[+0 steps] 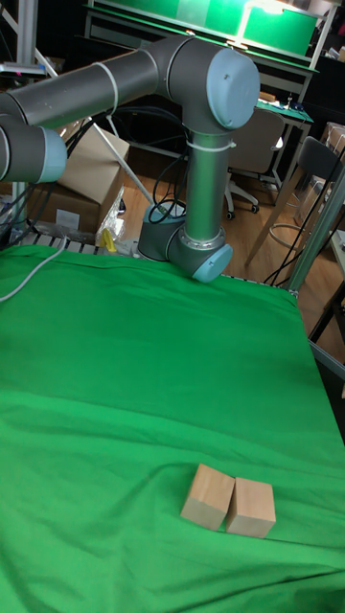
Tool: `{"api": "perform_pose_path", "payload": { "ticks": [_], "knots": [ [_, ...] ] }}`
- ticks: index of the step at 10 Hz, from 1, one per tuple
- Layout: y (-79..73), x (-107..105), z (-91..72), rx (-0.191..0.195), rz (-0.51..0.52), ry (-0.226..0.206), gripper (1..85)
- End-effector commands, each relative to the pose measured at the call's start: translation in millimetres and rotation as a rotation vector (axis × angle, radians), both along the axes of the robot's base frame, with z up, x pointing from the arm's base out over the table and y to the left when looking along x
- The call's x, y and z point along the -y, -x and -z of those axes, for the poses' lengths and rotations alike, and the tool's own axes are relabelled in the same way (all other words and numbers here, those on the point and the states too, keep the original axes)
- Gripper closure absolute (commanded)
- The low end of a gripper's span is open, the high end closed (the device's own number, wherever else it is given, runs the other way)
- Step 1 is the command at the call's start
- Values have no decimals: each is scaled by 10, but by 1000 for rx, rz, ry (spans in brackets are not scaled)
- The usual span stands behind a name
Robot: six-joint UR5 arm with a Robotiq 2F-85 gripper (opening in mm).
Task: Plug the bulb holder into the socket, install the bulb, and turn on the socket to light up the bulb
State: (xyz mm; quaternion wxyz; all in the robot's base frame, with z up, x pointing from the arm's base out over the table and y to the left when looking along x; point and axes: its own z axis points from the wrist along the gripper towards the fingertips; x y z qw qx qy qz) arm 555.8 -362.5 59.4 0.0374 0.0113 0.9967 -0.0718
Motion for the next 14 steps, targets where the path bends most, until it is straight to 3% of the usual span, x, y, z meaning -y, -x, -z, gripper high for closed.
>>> {"api": "perform_pose_path", "payload": {
  "ticks": [1, 3, 7, 10, 14],
  "knots": [
    [-64, -33, 18, 17, 7, -21, 350],
    [-98, -141, 24, 32, 27, -64, 353],
    [-160, -150, -29, 76, 23, -73, 380],
    [-169, -215, 12, 95, 17, -121, 343],
    [-212, -171, 49, 103, 36, -115, 337]
  ]
}}
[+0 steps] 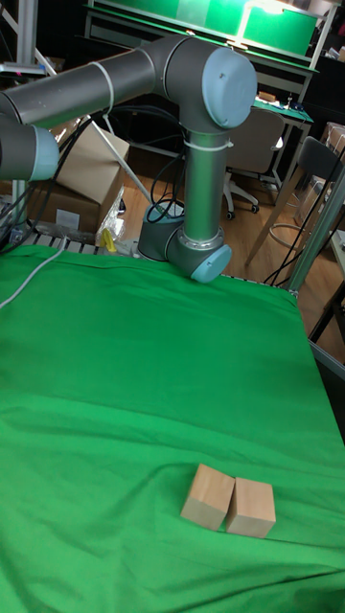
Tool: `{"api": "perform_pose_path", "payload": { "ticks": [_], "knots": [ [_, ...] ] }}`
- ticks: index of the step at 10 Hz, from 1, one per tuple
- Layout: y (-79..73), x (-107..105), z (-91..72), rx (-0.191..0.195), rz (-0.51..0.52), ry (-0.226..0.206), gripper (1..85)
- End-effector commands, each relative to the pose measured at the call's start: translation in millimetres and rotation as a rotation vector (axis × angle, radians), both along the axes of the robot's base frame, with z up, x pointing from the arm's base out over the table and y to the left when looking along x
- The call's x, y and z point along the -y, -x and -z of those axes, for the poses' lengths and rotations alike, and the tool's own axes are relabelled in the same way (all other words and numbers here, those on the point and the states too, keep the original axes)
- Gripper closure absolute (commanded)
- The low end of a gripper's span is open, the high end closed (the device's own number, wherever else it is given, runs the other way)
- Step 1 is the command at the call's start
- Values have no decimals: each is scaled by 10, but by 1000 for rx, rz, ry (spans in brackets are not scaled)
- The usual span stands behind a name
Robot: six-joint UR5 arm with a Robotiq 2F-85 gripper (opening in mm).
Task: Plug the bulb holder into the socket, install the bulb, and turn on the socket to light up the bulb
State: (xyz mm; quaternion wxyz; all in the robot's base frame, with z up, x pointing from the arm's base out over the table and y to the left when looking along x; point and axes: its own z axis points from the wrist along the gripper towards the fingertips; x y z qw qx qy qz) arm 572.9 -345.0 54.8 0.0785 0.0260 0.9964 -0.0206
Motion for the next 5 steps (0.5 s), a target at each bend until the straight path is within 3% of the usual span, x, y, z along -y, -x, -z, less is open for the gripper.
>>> {"api": "perform_pose_path", "payload": {
  "ticks": [1, 5],
  "knots": [
    [-42, 11, 8, 15, 16, -10, 337],
    [-67, 25, 22, 17, 12, -3, 343]
  ]
}}
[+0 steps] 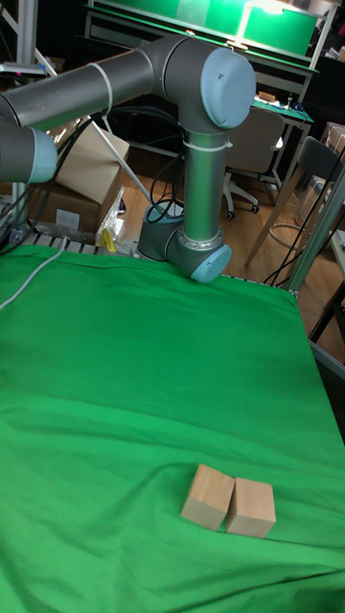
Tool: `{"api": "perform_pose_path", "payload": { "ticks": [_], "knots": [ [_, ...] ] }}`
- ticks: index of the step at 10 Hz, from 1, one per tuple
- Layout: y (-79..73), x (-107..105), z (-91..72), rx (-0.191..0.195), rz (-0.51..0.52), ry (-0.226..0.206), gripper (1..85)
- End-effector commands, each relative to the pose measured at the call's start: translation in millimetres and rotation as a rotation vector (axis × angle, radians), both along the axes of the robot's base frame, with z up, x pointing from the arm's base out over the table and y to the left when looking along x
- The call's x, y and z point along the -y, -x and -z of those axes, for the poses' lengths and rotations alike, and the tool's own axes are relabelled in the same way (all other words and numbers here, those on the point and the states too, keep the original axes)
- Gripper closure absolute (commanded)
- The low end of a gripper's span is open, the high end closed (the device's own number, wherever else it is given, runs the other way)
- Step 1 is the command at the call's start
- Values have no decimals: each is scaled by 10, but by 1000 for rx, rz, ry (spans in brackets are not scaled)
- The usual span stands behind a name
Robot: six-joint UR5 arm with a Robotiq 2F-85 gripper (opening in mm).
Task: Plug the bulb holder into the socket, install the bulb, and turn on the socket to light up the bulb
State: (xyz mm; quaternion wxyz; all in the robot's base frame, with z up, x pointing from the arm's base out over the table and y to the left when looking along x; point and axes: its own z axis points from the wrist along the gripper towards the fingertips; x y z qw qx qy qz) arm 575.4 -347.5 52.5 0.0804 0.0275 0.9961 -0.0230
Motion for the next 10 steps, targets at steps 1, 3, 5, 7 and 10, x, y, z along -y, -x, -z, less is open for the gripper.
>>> {"api": "perform_pose_path", "payload": {
  "ticks": [1, 3, 5, 7, 10],
  "knots": [
    [-59, -6, 9, 17, 20, -14, 343],
    [-88, -2, 20, 22, 37, -17, 347],
    [-88, 43, 61, 13, 40, -7, 363],
    [-67, 70, 74, 9, 40, 0, 383],
    [-34, 91, 58, 4, 39, 9, 510]
  ]
}}
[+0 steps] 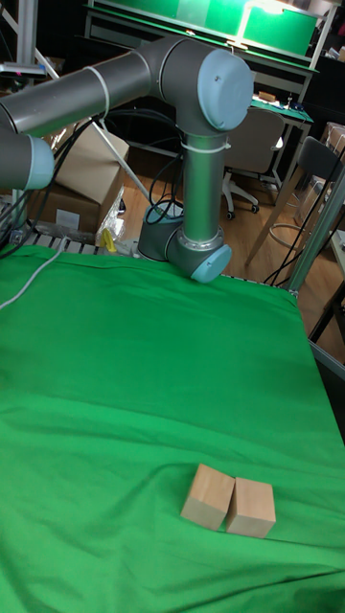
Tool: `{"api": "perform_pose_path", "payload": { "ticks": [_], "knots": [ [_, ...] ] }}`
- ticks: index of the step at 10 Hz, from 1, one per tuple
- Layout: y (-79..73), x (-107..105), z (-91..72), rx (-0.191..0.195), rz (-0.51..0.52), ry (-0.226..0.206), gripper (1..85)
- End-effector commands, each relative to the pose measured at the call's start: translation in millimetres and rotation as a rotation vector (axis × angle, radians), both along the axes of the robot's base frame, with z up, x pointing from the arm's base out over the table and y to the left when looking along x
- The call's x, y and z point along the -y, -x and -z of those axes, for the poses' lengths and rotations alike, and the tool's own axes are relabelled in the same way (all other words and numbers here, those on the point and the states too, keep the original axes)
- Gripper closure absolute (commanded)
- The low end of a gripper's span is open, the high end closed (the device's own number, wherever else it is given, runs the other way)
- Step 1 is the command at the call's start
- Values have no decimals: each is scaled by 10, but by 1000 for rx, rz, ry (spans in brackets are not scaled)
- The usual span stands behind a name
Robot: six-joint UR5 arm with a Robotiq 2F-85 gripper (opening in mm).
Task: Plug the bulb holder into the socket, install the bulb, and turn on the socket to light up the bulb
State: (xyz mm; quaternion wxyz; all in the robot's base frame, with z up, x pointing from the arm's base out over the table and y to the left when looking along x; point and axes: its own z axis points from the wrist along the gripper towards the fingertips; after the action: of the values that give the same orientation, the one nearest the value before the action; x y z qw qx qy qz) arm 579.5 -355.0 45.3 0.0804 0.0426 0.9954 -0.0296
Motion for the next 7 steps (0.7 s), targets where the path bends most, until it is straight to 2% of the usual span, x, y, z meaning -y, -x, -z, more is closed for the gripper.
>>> {"api": "perform_pose_path", "payload": {
  "ticks": [1, 2, 3, 4, 7],
  "knots": [
    [11, 31, -21, 4, 9, 4, 617],
    [17, 50, -25, 3, 9, 12, 697],
    [25, 75, -35, 3, 12, 22, 840],
    [26, 82, -40, 4, 11, 26, 847],
    [4, -14, -54, 21, -10, -9, 847]
  ]
}}
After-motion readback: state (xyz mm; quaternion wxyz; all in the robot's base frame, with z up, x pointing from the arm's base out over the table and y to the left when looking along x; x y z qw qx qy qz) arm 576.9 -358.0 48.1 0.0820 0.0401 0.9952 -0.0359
